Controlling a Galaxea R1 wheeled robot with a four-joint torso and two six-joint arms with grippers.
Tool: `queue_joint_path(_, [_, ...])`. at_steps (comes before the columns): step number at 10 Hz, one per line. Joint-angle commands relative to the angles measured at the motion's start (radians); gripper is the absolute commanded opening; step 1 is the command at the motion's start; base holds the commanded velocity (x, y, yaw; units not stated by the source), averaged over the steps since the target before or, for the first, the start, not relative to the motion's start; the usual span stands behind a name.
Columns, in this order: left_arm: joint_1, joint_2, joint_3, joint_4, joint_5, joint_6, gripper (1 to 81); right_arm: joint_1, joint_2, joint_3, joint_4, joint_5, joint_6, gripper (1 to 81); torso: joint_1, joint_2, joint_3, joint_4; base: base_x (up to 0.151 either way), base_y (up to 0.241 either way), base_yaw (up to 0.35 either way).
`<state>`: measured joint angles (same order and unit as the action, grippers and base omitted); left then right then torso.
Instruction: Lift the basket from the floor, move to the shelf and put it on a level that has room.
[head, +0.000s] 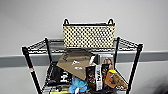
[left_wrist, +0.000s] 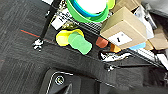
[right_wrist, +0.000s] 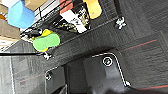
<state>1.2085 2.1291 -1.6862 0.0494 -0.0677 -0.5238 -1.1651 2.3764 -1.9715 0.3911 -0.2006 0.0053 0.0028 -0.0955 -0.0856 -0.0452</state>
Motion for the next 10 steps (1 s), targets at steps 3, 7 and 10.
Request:
queue_joint_path(3, [0.019,0.133,-0.15,0.07,0.02,0.018,81.1,-0.032,0.152,-0.193,0.006,-0.01,-0.087,81.1,0.0,0.0,0.0,0.0,0.0,0.0,0.0])
queue_joint_path(7, [0.073,0.255,-0.245,0.132,0.02,0.016,81.1,-0.107,0.247,-0.294,0.005,0.046,-0.117,81.1,-0.001,0.0,0.0,0.0,0.0,0.0,0.0])
queue_joint_path(10, [0.105,0.379,-0.377,0.159,0.022,0.018,81.1,-0.131,0.37,-0.458,-0.003,0.046,-0.157,81.1,-0.001,-0.001,0.0,0.0,0.0,0.0,0.0])
